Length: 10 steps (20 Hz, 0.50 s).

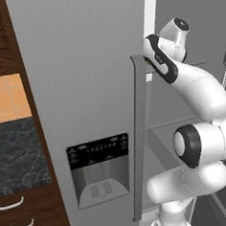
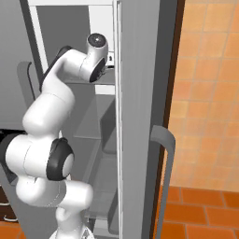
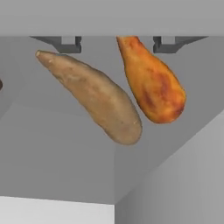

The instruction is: Place one sweet potato and one chicken drumstick in each tupperware on the nearby counter, to pack two identical lunches.

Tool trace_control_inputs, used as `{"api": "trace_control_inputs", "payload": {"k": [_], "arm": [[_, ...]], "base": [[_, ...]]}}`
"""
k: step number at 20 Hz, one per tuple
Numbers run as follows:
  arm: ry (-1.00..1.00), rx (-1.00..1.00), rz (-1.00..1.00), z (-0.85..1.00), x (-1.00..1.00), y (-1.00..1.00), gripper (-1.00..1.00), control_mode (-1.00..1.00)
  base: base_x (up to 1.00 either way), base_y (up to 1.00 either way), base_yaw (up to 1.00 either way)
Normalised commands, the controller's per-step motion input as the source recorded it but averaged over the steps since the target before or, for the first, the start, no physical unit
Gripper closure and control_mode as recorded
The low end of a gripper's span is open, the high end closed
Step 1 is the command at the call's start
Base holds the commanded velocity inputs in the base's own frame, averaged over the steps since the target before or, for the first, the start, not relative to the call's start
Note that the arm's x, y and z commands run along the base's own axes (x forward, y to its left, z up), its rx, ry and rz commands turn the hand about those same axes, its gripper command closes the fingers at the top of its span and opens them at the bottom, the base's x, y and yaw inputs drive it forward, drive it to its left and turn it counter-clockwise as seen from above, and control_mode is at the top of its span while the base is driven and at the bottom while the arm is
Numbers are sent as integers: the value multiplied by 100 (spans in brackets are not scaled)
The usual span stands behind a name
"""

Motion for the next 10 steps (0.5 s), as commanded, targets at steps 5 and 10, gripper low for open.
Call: {"api": "trace_control_inputs", "payload": {"k": [5, 10], "arm": [[-1, 0, 2, -44, -32, 0, 100, -100], [-18, 0, 0, -4, -100, 15, 100, -100]], "base": [[0, 0, 0], [0, 0, 0]]}}
